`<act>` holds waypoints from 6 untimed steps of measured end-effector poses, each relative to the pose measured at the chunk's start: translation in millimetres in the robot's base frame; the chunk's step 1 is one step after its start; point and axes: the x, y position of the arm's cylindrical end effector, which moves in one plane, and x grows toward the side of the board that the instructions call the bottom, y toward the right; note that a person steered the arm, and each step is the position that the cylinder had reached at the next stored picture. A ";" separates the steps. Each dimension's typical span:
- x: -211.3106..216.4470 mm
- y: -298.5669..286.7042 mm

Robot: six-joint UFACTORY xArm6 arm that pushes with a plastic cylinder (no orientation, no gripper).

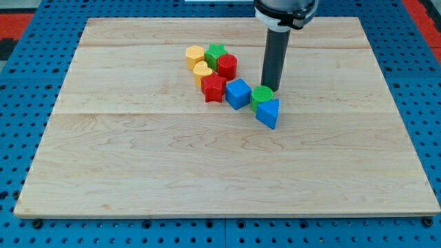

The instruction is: Separate the green circle and blue triangle from the group of blocks

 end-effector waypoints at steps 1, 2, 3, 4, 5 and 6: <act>18.4 0.0; 43.4 -4.6; 46.5 -34.6; 48.3 -79.9; 48.4 -130.5; 44.3 -171.7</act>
